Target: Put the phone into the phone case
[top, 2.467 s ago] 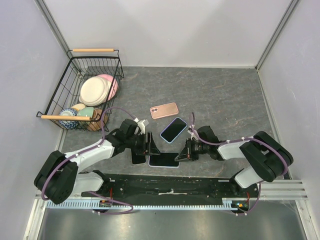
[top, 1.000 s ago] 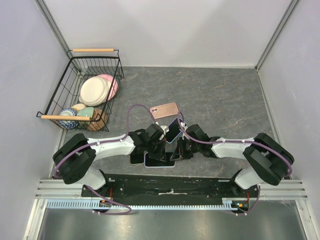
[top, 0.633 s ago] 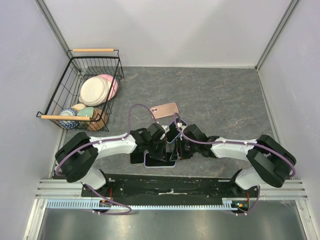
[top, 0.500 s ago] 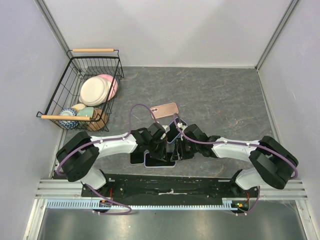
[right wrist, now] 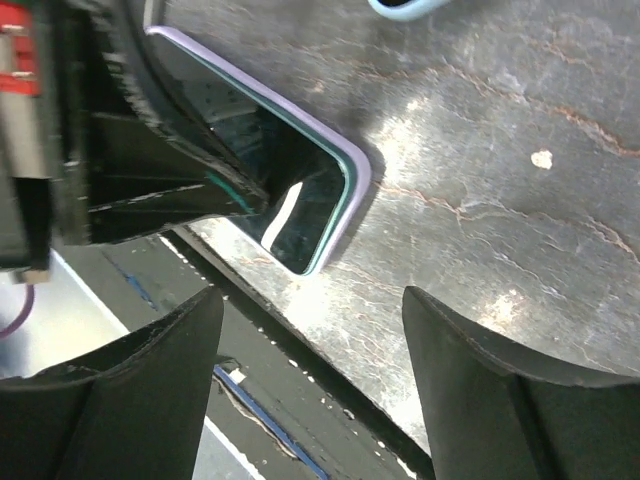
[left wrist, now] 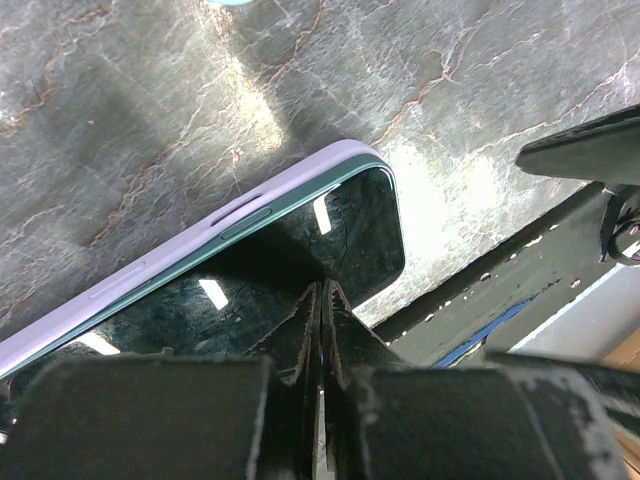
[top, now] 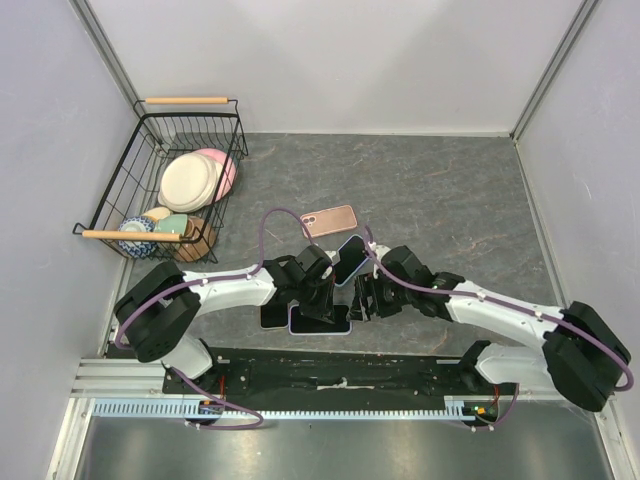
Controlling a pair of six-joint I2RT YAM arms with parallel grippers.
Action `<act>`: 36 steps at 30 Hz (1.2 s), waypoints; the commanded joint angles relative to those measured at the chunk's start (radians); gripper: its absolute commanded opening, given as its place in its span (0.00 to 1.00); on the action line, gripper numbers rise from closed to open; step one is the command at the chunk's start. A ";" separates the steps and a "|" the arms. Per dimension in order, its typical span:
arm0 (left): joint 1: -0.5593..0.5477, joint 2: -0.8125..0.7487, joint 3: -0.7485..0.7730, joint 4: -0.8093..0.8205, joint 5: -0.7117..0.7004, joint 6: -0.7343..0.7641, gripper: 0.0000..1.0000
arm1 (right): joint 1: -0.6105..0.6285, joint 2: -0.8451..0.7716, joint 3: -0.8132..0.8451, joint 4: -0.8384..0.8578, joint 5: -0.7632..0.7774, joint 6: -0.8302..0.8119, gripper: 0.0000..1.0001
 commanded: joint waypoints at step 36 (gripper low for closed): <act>-0.014 0.070 -0.026 -0.144 -0.195 0.020 0.02 | 0.076 0.354 0.041 0.048 0.211 0.013 0.22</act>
